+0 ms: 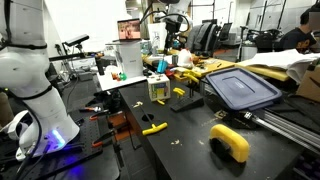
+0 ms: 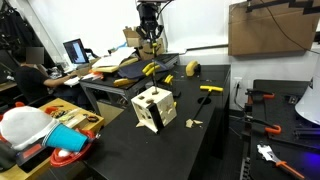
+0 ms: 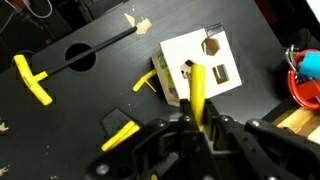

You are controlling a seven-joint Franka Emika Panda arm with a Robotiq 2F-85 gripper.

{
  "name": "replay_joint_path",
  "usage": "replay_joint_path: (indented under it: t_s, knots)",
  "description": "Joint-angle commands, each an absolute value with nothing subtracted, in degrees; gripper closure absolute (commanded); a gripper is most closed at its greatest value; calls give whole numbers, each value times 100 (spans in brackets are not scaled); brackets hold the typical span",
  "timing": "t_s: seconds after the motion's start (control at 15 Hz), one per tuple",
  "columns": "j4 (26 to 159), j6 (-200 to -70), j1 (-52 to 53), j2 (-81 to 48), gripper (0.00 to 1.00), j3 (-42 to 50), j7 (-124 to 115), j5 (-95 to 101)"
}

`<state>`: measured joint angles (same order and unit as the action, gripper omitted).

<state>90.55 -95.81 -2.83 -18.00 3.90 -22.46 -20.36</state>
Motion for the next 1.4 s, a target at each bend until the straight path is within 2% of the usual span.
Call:
replay_joint_path:
  t_s: [0.0, 0.8, 1.33]
  knots:
    - [9501, -9860, -317, -1289, 96, 496, -2244, -1856]
    - [9756, -10716, -141, -1154, 96, 634, -3199, -671]
    - [9569, -10777, 182, -1411, 96, 457, -3979, -226]
